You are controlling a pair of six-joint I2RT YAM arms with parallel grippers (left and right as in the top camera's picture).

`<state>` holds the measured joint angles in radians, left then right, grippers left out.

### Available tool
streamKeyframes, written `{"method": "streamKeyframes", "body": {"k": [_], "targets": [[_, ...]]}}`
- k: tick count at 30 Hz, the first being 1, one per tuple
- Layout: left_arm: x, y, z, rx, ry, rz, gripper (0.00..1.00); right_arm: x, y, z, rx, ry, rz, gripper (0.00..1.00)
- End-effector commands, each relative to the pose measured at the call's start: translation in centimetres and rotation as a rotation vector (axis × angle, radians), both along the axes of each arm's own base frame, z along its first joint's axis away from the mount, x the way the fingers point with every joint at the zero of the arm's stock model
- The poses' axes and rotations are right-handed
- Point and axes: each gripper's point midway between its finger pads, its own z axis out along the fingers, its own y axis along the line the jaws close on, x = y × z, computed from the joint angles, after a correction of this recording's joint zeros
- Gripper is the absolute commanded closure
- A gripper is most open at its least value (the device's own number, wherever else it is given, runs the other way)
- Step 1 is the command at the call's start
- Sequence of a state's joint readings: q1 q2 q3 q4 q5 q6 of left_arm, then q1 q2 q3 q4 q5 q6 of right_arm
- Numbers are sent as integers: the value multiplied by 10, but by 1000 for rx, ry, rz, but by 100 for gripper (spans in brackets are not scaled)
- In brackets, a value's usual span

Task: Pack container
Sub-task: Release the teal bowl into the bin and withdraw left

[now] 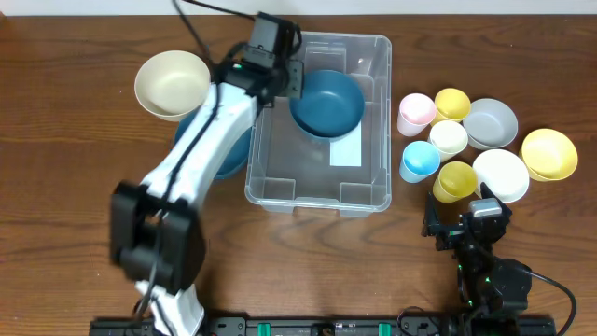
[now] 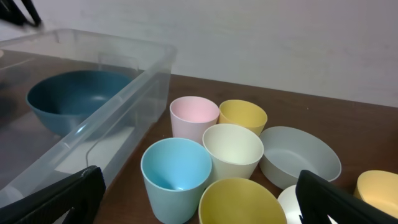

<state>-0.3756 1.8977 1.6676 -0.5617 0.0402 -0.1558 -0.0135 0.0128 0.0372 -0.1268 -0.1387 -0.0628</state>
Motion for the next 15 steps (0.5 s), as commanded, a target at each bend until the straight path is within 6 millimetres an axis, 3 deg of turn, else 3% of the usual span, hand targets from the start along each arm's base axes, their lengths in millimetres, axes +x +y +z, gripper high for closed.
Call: {"method": "streamKeyframes", "body": {"k": [1, 4, 7, 12, 15], "targets": [[-13, 37, 67, 46, -120, 105, 68, 0, 2, -1, -6, 1, 9, 1], [-36, 76, 89, 91, -115, 225, 69, 0, 2, -1, -6, 1, 9, 1], [-66, 124, 96, 119, -48, 397, 68, 0, 2, -1, -6, 1, 9, 1], [-108, 188, 70, 117, 145, 656, 68, 0, 2, -1, -6, 1, 9, 1], [-120, 217, 44, 110, 226, 770, 50, 0, 2, -1, -6, 1, 9, 1]]}}
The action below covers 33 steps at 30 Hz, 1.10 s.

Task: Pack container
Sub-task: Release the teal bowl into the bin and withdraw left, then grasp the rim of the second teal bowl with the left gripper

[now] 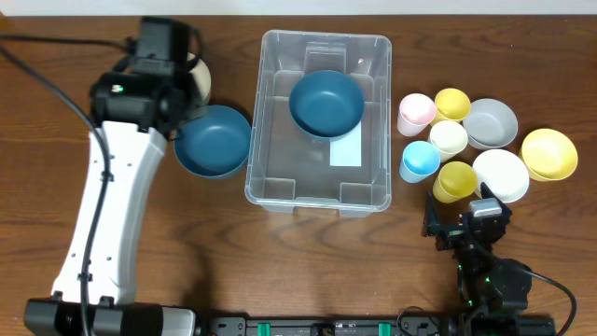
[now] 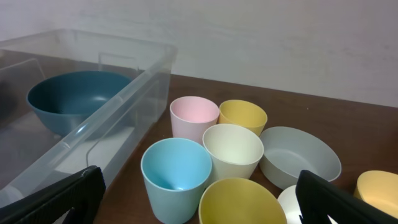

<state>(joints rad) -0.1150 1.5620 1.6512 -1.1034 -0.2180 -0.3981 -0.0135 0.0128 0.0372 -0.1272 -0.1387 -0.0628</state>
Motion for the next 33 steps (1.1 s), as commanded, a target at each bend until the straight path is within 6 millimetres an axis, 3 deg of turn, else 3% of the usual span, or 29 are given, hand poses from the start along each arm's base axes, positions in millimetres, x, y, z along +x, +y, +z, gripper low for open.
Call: {"method": "streamKeyframes", "body": {"k": [1, 5, 13, 20, 21, 28, 29, 33], "targets": [[-10, 31, -34, -35, 64, 186, 43, 0, 2, -1, -6, 0, 9, 1], [-16, 33, -82, -184, 137, 199, 35, 0, 2, -1, -6, 0, 9, 1], [-20, 25, -168, -378, 169, 198, 34, 0, 2, -1, -6, 0, 9, 1], [-24, 18, -206, -426, 212, 196, 34, 0, 2, -1, -6, 0, 9, 1], [-25, 18, -209, -427, 221, 198, 37, 0, 2, -1, -6, 0, 9, 1], [-28, 17, -219, -423, 254, 193, 82, 0, 2, -1, -6, 0, 9, 1], [-28, 17, -219, -423, 256, 190, 92, 0, 2, -1, -6, 0, 9, 1], [-34, 19, -220, -406, 281, 149, 94, 0, 2, -1, -6, 0, 9, 1]]}}
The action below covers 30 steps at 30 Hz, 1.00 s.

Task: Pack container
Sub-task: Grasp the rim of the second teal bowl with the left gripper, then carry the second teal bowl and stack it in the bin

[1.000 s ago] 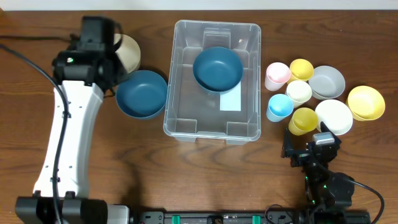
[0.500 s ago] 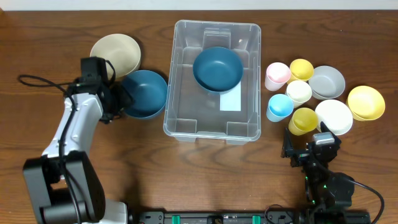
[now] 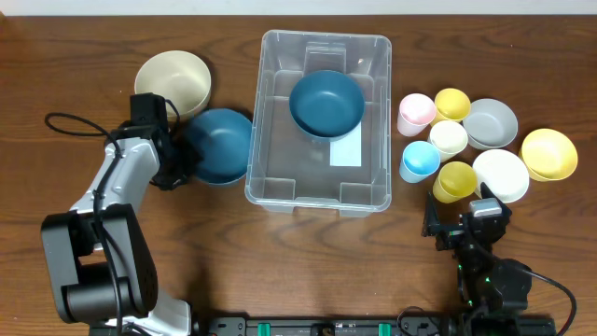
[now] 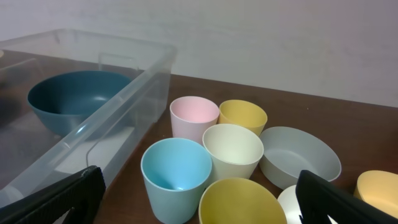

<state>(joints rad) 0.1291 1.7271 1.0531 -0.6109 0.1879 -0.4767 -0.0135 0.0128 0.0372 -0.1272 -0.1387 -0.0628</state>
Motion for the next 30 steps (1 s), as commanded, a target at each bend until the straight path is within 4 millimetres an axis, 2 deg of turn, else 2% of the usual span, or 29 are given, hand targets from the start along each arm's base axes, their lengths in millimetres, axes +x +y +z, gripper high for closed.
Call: {"method": "streamKeyframes", "body": {"k": [1, 6, 11, 16, 20, 22, 24, 26, 30], "targets": [[-7, 3, -3, 1, 25, -39, 95, 0, 2, -1, -6, 0, 9, 1], [-22, 17, 4, -12, 85, 11, 94, 0, 2, -1, -6, 0, 9, 1], [-32, 35, 36, -14, 80, 76, 94, 0, 2, -1, -6, 0, 9, 1], [-27, 52, 93, 23, -78, 124, 94, 0, 2, -1, -6, 0, 9, 1], [-24, 53, 150, 65, -256, 129, 94, 0, 2, -1, -6, 0, 9, 1], [-23, 47, 176, 78, -348, 112, 94, 0, 2, -1, -6, 0, 9, 1], [-21, 32, 203, 64, -456, 69, 94, 0, 2, -1, -6, 0, 9, 1], [-18, 6, 231, 19, -575, -11, 94, 0, 2, -1, -6, 0, 9, 1], [-11, -48, 268, -41, -741, -184, 94, 0, 2, -1, -6, 0, 9, 1]]}}
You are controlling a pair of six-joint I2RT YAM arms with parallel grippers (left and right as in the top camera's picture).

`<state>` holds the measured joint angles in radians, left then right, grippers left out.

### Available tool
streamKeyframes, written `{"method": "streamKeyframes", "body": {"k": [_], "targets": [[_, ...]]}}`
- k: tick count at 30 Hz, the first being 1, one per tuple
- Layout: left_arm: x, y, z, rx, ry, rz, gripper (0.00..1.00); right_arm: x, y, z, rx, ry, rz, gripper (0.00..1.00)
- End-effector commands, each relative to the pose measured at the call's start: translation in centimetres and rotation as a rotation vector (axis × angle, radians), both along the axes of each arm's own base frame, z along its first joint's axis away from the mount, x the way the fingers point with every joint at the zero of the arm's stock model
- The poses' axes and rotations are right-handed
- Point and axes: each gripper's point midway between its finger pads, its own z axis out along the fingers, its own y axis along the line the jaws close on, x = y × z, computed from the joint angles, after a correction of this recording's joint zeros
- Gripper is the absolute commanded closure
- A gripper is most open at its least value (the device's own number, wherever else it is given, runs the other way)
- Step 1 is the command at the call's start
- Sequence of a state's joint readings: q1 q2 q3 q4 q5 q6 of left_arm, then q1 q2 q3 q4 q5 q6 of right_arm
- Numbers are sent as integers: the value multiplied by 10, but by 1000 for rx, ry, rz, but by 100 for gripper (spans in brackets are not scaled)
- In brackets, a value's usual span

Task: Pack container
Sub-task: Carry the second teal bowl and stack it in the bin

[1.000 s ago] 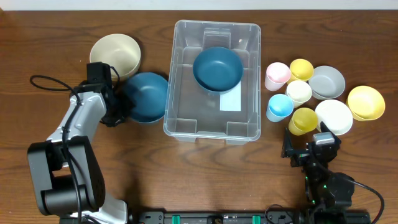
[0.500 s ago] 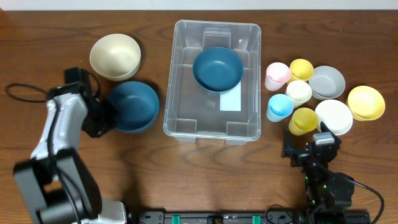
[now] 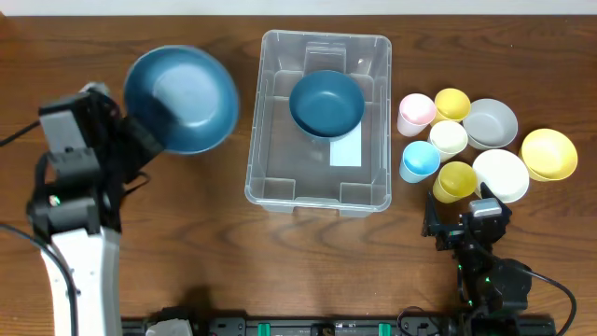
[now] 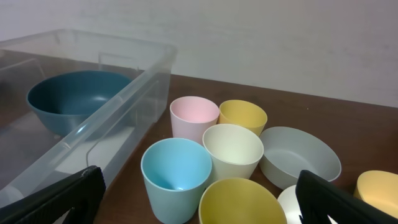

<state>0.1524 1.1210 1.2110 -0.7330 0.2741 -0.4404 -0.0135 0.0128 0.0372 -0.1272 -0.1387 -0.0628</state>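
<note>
A clear plastic container (image 3: pixel 317 194) stands mid-table with one dark blue bowl (image 3: pixel 326 103) inside at its far end. A second dark blue bowl (image 3: pixel 182 98) hangs raised above the table left of the container. My left gripper (image 3: pixel 142 140) is shut on its near-left rim. The right gripper (image 3: pixel 464 229) rests open at the front right, and in the right wrist view it (image 4: pixel 202 202) stands just behind a yellow cup (image 4: pixel 242 205) with nothing between its fingers.
Right of the container stand a pink cup (image 3: pixel 416 113), a yellow cup (image 3: pixel 452 103), a cream cup (image 3: pixel 449 137), a light blue cup (image 3: pixel 420 161), a grey bowl (image 3: pixel 491 123), a white bowl (image 3: pixel 502 175) and a yellow bowl (image 3: pixel 548 154).
The left gripper was at the left rim of the blue bowl lying on the table; now that bowl is held up off the table and covers the cream bowl. The right arm is unchanged.
The left gripper was over the container beside the first blue bowl. Then it was over the table's left side near the cream bowl and second blue bowl, then at that blue bowl's rim. Now it holds that bowl raised. The right gripper stayed open and still.
</note>
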Motion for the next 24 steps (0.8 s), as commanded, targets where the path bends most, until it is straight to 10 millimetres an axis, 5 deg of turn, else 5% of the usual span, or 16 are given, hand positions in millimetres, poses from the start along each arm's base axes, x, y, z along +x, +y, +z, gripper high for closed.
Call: {"method": "streamKeyframes", "body": {"k": [1, 7, 11, 17, 24], "targets": [[4, -53, 30, -29, -115, -187, 94, 0, 2, -1, -6, 0, 9, 1], [28, -136, 44, -41, -235, -418, 94, 0, 2, -1, -6, 0, 9, 1], [52, -175, 30, -37, -217, -479, 94, 0, 2, -1, -6, 0, 9, 1], [90, -205, 1, 84, -126, -493, 94, 0, 2, -1, -6, 0, 9, 1], [122, -202, -22, 251, -7, -440, 94, 0, 2, -1, -6, 0, 9, 1]]}}
